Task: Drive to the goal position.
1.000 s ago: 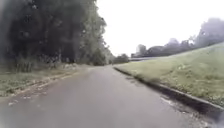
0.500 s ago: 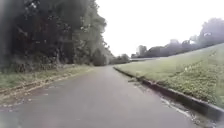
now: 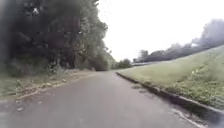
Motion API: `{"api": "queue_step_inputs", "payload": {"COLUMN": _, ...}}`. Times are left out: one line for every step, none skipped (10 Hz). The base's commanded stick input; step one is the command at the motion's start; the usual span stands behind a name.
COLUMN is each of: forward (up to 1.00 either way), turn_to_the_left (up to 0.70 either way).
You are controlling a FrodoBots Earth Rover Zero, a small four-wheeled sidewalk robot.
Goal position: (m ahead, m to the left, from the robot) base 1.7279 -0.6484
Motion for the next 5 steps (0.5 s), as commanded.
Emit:
{"api": "queue_step_inputs", "payload": {"forward": 0.85, "turn_to_the_left": 0.0}}
{"api": "queue_step_inputs", "payload": {"forward": 0.85, "turn_to_the_left": 0.0}}
{"api": "queue_step_inputs", "payload": {"forward": 0.85, "turn_to_the_left": 0.0}}
{"api": "queue_step_inputs", "payload": {"forward": 0.85, "turn_to_the_left": 0.0}}
{"api": "queue_step_inputs", "payload": {"forward": 0.85, "turn_to_the_left": 0.0}}
